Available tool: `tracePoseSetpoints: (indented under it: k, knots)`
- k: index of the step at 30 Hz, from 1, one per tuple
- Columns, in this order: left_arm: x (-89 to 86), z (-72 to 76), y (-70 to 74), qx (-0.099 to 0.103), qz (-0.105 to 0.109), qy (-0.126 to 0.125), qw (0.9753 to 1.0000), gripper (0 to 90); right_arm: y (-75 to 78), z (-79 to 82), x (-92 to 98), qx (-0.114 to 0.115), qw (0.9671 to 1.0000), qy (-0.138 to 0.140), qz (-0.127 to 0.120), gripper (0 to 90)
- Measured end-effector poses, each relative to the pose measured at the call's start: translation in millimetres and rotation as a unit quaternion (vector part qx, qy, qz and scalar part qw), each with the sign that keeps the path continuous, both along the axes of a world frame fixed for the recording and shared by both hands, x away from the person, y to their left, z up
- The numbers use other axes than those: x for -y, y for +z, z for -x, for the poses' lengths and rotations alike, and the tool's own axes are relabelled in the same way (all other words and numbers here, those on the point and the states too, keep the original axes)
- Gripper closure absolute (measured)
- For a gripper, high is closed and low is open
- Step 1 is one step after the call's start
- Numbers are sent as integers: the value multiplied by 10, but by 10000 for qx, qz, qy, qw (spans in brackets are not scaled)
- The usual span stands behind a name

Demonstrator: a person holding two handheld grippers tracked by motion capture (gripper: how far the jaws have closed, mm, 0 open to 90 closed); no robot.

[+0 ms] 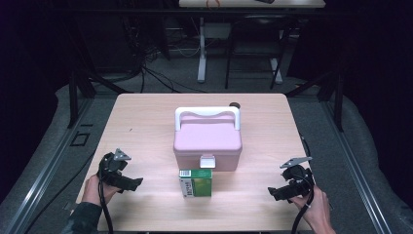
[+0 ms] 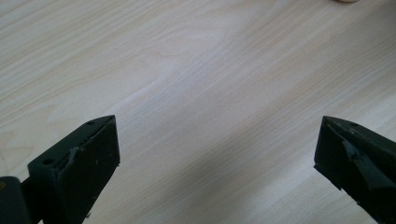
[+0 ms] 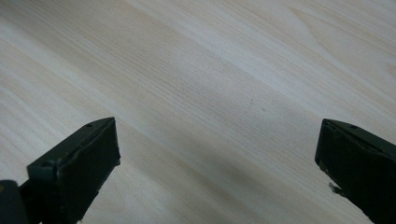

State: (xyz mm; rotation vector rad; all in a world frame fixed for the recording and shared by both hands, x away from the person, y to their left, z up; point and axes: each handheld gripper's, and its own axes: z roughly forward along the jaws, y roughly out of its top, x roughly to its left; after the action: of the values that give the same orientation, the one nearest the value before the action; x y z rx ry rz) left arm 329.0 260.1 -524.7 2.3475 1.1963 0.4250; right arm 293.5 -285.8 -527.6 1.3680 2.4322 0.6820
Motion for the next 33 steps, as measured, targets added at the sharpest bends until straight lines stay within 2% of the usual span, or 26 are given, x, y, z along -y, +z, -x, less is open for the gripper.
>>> tracePoseSetpoints:
  k: [7, 18, 20, 25, 26, 28, 31, 33]
  knots:
    - [9, 0, 44, -24, 30, -74, 10000, 2, -11, -6, -15, -57, 9999, 67, -55, 0]
    - [0, 27, 223, -56, 66, -229, 9997, 1, -14, -12, -35, -53, 9998, 200, -32, 0]
    - [4, 27, 253, -52, 76, -230, 9997, 2, -4, -8, -12, 14, 9999, 164, -48, 0]
    - [29, 47, 317, -79, 110, -335, 9993, 1, -2, 4, -10, -5, 9999, 125, -77, 0]
    - [39, 54, 356, -109, 98, -399, 9991, 1, -4, -1, -11, -21, 9999, 133, -68, 0]
    - [45, 57, 378, -125, 91, -357, 9992, 1, -9, -8, -14, -51, 9998, 161, -72, 2]
    - [67, 60, 459, -266, 186, -430, 9985, 1, -15, -8, -20, -112, 9997, 173, -90, 2]
    - [114, 81, 529, -240, 151, -542, 9981, 1, -17, -5, -25, -117, 9997, 183, -86, 2]
